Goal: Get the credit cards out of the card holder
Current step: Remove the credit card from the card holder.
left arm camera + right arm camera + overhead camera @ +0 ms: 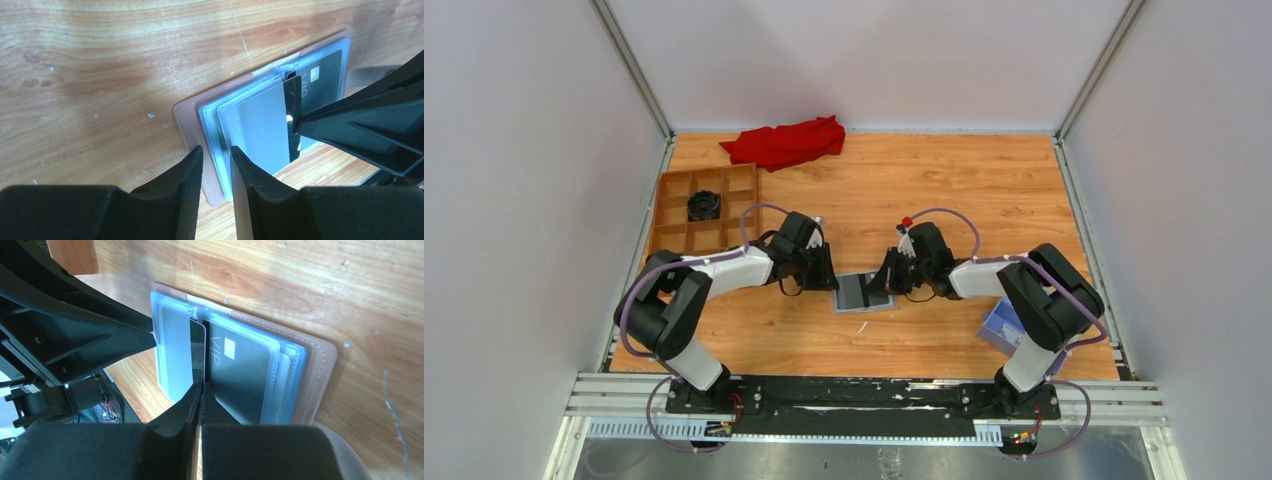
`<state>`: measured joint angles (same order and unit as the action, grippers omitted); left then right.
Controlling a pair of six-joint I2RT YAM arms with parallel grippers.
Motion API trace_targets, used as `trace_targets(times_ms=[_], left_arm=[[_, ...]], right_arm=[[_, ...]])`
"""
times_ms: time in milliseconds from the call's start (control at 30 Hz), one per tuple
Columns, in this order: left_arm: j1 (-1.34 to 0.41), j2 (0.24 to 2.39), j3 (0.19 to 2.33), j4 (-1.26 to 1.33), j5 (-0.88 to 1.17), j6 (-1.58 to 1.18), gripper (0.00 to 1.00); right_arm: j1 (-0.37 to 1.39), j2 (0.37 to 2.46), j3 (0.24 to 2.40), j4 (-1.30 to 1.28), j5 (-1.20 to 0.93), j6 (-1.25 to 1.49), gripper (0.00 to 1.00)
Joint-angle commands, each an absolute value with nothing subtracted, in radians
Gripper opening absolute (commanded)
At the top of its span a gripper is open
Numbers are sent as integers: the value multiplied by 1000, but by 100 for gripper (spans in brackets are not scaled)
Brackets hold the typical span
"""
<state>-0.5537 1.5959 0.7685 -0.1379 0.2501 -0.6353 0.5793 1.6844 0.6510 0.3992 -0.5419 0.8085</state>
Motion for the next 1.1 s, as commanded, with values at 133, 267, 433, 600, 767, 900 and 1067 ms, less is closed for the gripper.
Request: trace_targets(times_ms=[133, 267, 433, 600, 767, 900, 1067], left_arm=[[-552, 1602, 781, -229, 183, -581, 34], [-552, 1608, 785, -241, 176, -573, 34], [-552, 1596, 799, -249, 181, -552, 35], [-552, 1563, 816, -269, 173, -549, 40], [-552, 1502, 869, -345, 139, -500, 49], [-552, 1472, 903, -377, 152, -469, 55], [-552, 1428, 893, -339, 166, -464, 62]], right_arm=[[549, 1624, 604, 393, -540, 779, 0], [532, 1602, 587, 391, -546, 777, 0], [505, 1564, 555, 374, -551, 735, 0], [500, 1562, 557, 374, -588, 713, 0], [500, 1554, 557, 380, -592, 714, 0], [500, 1557, 563, 387, -598, 722, 0], [500, 1557, 563, 387, -598, 722, 0]])
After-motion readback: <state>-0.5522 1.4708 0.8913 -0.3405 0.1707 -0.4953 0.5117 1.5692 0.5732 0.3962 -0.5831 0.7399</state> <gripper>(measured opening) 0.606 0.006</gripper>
